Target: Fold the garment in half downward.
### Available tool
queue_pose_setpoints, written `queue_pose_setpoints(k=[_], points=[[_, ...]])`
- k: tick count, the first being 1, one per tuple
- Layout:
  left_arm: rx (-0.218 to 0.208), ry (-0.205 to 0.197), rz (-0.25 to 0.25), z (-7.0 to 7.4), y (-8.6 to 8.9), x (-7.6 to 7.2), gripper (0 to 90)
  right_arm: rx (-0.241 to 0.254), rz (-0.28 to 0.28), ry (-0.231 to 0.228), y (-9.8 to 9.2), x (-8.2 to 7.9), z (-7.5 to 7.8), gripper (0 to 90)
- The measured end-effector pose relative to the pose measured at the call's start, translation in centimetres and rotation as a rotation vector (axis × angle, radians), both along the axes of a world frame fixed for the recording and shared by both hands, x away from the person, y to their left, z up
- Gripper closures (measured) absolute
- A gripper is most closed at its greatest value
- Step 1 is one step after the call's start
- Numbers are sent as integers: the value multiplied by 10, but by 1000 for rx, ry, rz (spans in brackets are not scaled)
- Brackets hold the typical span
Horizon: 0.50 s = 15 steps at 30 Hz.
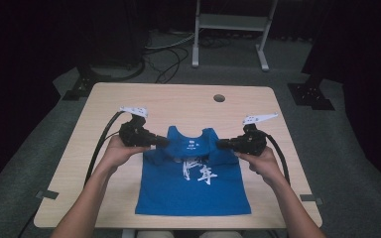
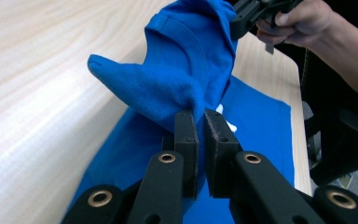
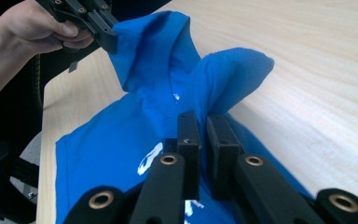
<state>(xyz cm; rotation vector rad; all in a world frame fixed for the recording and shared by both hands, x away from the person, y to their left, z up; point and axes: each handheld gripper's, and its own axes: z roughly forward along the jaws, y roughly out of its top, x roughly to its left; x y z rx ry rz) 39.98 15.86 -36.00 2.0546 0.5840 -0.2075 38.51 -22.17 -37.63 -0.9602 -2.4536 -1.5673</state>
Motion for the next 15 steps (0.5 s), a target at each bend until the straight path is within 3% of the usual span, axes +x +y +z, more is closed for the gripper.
queue_pose_setpoints(k=[6,15], points=[[19,15,-18,-8,0,-10,853,-4,18,7,0,-10,-4,855],[47,5,-40,-10,-3,-23,853,-30,43,7,1,-24,-8,855]])
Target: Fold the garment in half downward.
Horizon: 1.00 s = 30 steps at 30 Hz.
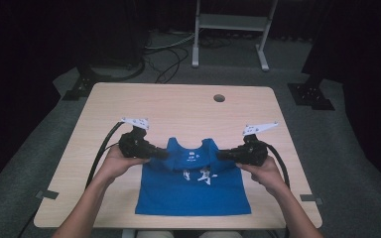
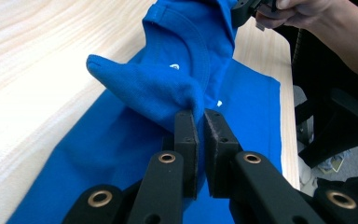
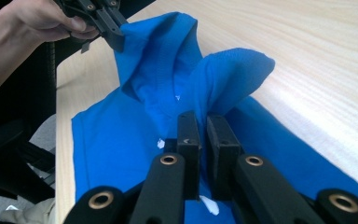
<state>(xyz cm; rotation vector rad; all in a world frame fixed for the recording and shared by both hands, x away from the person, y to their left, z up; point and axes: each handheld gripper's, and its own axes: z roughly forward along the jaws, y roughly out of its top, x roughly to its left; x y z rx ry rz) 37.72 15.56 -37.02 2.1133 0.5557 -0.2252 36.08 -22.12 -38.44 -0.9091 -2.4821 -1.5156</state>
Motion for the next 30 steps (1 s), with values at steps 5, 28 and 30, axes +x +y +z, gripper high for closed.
queue_pose_setpoints(k=[5,28,30], points=[[21,-2,-16,-4,-3,-8,853,-16,-1,14,-2,-5,-6,855],[174,57,-71,-34,-13,-27,845,-167,49,84,2,-26,-36,849],[187,79,-70,-40,-12,-27,838,-191,47,90,1,-27,-40,846]])
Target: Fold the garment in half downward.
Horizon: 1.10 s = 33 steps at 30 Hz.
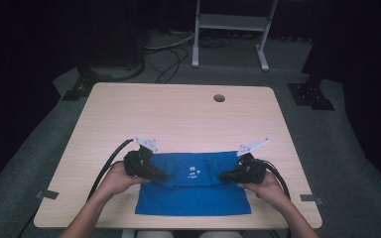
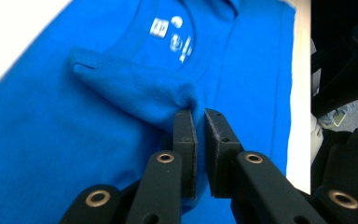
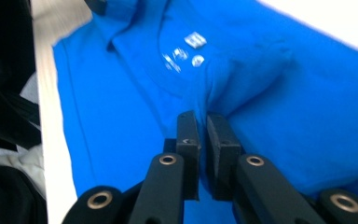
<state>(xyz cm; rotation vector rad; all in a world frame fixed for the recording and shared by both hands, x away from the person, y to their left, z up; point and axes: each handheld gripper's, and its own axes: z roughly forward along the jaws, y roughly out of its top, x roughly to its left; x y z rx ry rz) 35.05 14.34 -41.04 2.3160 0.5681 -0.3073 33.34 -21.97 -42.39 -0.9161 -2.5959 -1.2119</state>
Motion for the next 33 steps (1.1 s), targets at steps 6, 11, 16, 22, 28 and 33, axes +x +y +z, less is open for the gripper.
queue_pose_setpoints(k=[6,11,16,22,28,33], points=[[13,42,9,-7,2,0,773,-32,1,13,-1,-2,-6,831],[-19,87,36,-4,8,2,657,-66,2,11,0,-3,-3,745],[-88,94,98,7,16,9,563,-56,-22,26,-2,2,10,607],[-95,110,170,6,10,22,499,-28,-84,71,6,17,24,463],[-58,124,252,1,1,34,434,-37,-148,142,19,32,22,459],[-36,128,280,-3,-2,42,425,-60,-190,195,24,42,15,505]])
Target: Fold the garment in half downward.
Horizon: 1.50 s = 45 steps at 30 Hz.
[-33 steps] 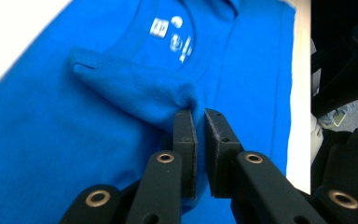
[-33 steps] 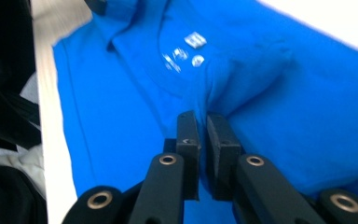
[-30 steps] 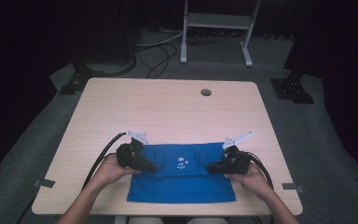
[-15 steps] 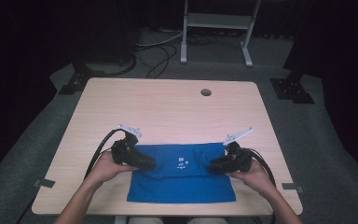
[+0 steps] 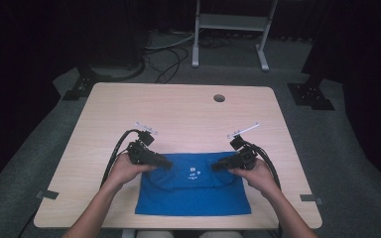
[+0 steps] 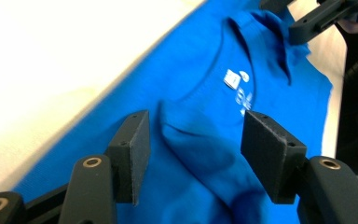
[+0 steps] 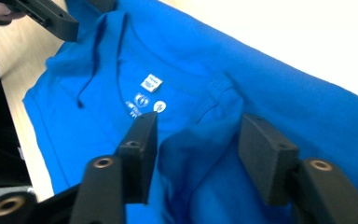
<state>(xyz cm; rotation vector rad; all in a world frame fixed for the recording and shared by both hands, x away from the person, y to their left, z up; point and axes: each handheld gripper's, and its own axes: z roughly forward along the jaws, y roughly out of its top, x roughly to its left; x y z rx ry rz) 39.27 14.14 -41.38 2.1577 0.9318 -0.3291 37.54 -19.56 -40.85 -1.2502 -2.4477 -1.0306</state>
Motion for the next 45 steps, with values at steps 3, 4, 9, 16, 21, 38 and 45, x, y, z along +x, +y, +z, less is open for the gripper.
queue_pose_setpoints(k=[3,4,9,16,21,38,45], points=[[27,6,1,-4,-3,3,439,-36,-5,6,3,4,-4,560],[34,4,-4,-5,-4,4,455,-47,-9,7,4,5,-6,589],[20,-36,-61,-7,-9,0,675,-59,25,-28,7,3,-9,810],[-95,-80,-100,5,-5,-4,833,-8,60,-90,1,-7,1,848],[-149,-88,-114,13,-2,-10,837,25,91,-147,-3,-19,14,847],[-139,-147,-251,31,0,-72,830,40,222,-279,-12,-80,27,825],[-79,-110,-300,22,3,-96,815,28,316,-245,-15,-102,21,733]])
